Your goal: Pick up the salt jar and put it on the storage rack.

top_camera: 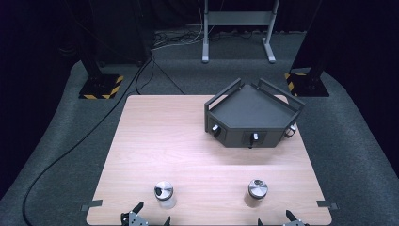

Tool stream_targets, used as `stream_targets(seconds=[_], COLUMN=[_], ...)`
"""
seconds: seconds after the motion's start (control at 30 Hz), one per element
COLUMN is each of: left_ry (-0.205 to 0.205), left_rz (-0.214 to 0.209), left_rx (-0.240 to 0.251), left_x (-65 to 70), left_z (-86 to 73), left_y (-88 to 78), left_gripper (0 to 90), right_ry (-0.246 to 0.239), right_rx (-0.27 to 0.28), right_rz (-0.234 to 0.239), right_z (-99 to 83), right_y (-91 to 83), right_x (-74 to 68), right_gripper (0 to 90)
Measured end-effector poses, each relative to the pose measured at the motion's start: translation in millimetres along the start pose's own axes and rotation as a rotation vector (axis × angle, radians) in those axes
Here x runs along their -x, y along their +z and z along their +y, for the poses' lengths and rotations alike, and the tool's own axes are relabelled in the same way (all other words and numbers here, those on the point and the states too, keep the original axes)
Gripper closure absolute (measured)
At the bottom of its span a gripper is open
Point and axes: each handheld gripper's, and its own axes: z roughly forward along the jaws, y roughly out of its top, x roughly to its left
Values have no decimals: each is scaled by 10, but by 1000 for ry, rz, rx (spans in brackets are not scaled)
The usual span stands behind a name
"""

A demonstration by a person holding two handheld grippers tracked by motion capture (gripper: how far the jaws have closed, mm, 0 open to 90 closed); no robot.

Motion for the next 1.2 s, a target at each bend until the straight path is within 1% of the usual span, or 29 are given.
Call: stream_targets(seconds=[0.1,0.13,0.17,0.23,0.3,0.33,0.5,0.63,0.8,0.97,1.13,1.2], left_ry=[4,16,15,-2,10,12,13,16,12,11,10,13], left_rz=[0,5,7,-7,-3,-8,-20,-24,-22,-37,-46,-48], left_rx=[-1,-10,-7,-4,-11,-14,-33,-34,-17,-31,-31,-31], left_x=[8,26,23,-13,6,5,0,15,23,23,42,42], left_z=[7,22,19,26,48,50,67,61,46,53,53,55], left_y=[14,28,32,43,58,67,121,138,151,228,303,333], left_gripper=[1,1,1,1,1,1,1,1,1,1,1,1], right_ry=[5,7,8,6,6,7,12,12,10,10,0,-3], right_rx=[4,3,2,0,-2,-2,3,8,8,25,35,39], right_rz=[2,5,7,10,12,15,12,12,25,37,40,52], right_z=[-9,-9,-8,-7,-5,-7,-24,-29,-32,-56,-63,-72], right_y=[-2,-1,2,5,4,3,14,11,14,1,-9,-4], right_x=[12,18,22,27,31,37,38,40,52,65,57,67], right_gripper=[0,0,0,0,0,0,0,0,0,0,0,0])
